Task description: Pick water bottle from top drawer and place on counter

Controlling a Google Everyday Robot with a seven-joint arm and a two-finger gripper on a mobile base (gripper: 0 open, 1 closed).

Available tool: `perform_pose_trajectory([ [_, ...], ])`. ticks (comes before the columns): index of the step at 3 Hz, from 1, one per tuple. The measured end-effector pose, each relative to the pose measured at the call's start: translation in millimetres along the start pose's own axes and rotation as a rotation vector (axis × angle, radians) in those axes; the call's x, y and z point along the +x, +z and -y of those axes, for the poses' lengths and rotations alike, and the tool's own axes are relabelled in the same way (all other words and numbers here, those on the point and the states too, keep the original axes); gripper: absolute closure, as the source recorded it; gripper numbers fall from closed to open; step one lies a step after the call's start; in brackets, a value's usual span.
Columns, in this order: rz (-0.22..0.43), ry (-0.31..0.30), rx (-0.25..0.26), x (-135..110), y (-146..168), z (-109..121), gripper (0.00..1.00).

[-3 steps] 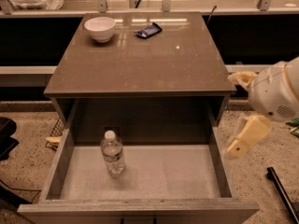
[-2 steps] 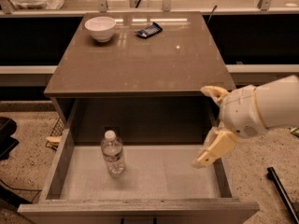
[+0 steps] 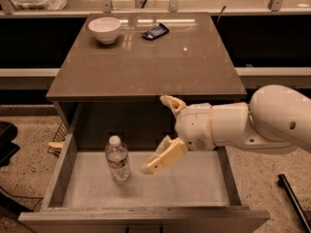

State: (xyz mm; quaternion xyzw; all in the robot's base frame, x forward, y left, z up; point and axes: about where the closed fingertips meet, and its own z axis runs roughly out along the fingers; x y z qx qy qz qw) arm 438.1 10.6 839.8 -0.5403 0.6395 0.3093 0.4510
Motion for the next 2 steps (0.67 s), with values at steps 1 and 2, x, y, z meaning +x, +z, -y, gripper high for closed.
perform_pose_trajectory([
  [1, 0.013, 0.001, -0.002, -5.1, 5.2, -1.0, 0.00],
  [2, 0.060, 0.005, -0.006, 4.5, 23.2, 3.6, 0.00],
])
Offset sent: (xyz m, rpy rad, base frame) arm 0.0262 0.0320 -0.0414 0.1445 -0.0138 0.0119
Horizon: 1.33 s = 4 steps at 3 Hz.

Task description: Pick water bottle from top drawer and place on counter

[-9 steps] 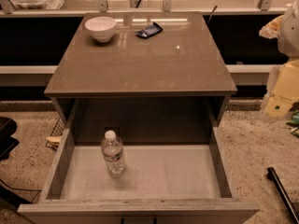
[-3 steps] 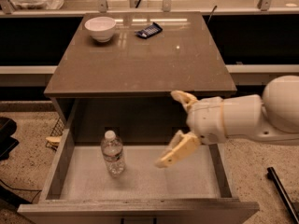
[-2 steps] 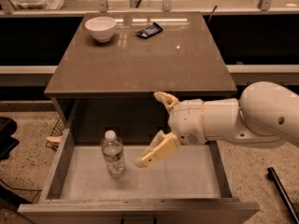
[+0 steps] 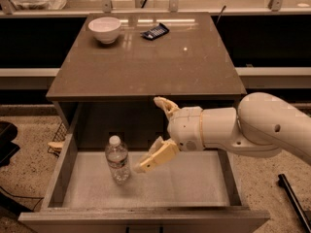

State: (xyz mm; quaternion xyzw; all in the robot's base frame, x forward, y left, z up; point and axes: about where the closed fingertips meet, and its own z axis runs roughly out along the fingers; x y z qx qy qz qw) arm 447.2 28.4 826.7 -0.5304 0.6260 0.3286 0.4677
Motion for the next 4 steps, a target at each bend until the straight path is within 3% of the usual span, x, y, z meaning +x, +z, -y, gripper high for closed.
perform_pose_trajectory([
  [1, 0.097, -0.012, -0.001, 14.9, 27.0, 9.4, 0.00],
  [2, 0.161, -0.069, -0.049, 42.5, 58.4, 18.0, 0.00],
  [3, 0.162, -0.104, -0.102, 60.6, 74.2, 17.5, 0.00],
  [4, 0.150, -0.091, -0.153, 75.7, 78.4, 4.1, 0.00],
])
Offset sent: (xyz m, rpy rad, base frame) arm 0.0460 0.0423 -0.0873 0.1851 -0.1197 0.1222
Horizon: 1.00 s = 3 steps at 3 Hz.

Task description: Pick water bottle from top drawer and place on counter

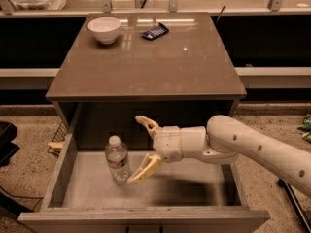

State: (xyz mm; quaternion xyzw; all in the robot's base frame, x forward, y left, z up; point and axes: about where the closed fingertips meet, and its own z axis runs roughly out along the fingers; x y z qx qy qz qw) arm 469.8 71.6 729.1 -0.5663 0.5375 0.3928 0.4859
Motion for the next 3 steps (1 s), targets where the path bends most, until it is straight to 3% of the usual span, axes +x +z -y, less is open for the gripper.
perform_pose_trajectory([
  [2, 0.048, 0.036, -0.104, 11.8, 43.1, -25.0, 0.00],
  [3, 0.073, 0.036, -0.136, 9.7, 63.6, -26.1, 0.16],
])
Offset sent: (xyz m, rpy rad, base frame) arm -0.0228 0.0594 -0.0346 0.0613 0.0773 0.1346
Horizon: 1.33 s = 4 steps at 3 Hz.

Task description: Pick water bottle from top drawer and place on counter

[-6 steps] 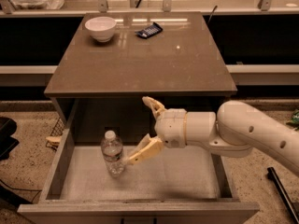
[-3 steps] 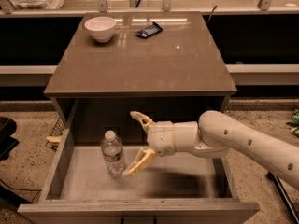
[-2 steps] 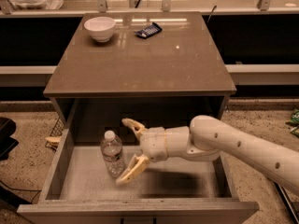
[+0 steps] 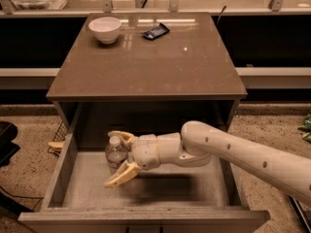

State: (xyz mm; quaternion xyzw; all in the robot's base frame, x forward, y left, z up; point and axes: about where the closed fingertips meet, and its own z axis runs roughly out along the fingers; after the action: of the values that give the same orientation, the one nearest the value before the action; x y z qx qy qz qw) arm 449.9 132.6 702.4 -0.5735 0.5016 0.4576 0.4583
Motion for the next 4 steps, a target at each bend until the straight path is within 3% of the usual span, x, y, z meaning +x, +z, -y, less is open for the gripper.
perform_pose_trajectory([
  [3, 0.004, -0.002, -0.013, -1.8, 5.7, -2.6, 0.87],
  [4, 0.005, -0.002, -0.018, -3.0, 7.6, -3.6, 1.00],
])
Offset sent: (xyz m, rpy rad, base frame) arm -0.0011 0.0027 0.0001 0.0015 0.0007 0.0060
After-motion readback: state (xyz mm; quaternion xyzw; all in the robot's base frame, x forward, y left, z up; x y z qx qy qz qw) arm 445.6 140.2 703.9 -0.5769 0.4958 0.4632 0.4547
